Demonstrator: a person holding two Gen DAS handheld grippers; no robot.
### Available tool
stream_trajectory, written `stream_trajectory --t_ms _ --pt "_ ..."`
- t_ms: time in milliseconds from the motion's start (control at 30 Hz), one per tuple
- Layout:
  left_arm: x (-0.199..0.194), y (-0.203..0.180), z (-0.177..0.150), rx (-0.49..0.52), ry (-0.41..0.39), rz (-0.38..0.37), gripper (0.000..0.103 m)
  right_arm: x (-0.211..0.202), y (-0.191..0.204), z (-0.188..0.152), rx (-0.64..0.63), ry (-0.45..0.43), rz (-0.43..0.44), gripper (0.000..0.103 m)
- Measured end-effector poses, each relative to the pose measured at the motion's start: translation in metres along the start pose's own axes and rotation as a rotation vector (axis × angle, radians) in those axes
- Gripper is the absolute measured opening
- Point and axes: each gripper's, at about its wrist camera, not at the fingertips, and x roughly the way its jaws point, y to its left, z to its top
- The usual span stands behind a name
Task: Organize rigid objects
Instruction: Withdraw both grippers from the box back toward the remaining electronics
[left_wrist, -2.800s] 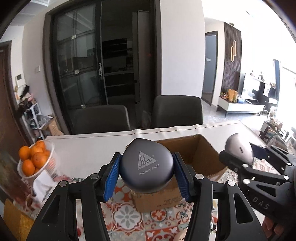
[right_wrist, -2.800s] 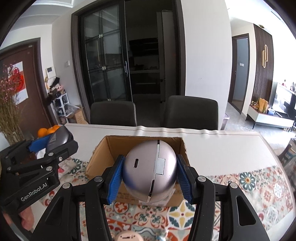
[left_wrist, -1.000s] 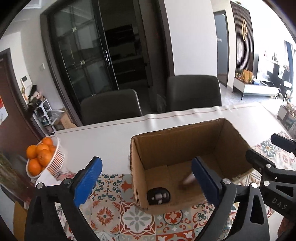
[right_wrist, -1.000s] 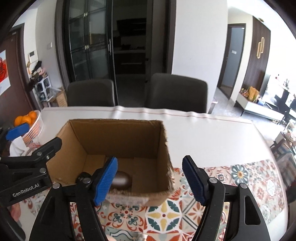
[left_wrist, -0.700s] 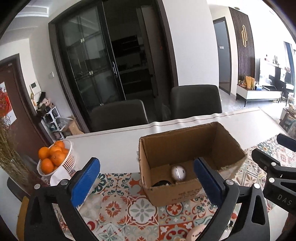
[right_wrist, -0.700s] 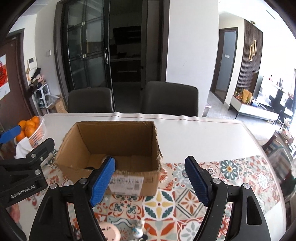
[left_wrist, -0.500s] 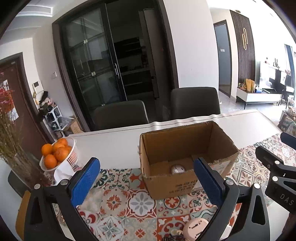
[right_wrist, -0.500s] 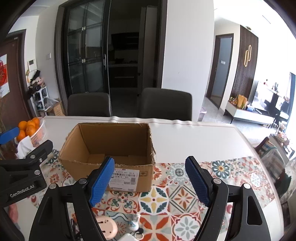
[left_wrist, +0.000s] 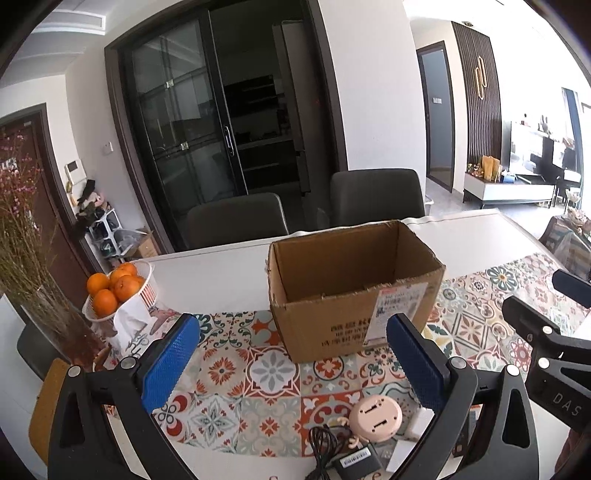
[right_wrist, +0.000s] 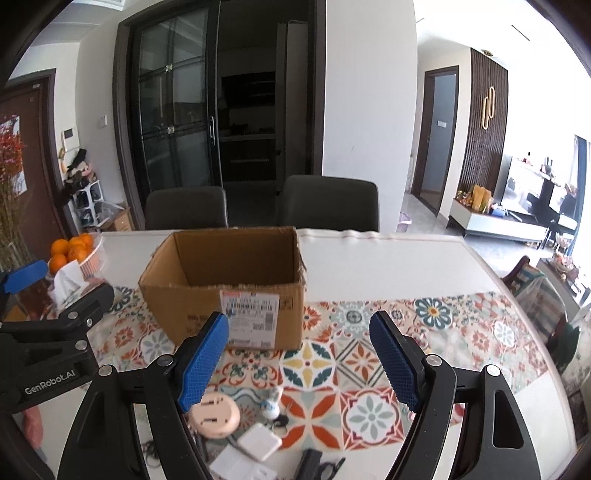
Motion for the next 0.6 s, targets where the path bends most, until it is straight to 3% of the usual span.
stream_trajectory --t_ms 600 --pt "0.001 -0.026 -0.06 0.026 0.106 -0.072 0.102 -0.002 -0.013 -0.065 0.006 0.096 0.022 0.079"
